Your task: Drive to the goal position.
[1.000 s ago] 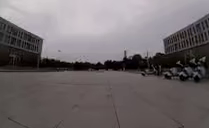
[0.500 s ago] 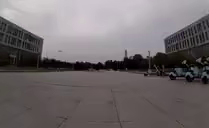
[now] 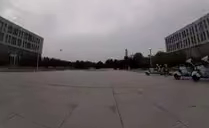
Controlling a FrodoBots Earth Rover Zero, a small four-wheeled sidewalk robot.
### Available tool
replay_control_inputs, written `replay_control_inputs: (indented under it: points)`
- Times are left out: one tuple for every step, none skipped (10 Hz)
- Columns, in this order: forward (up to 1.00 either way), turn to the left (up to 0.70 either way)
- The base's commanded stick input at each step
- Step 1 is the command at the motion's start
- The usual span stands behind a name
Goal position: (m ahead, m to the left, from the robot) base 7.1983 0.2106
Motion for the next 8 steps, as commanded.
replay_control_inputs:
  points:
    - [0.7,0.01]
    - [0.7,0.01]
    - [0.7,0.01]
    - [0.7,0.01]
    - [0.7,0.01]
    - [0.7,0.01]
    - [0.7,0.01]
    - [0.7,0.01]
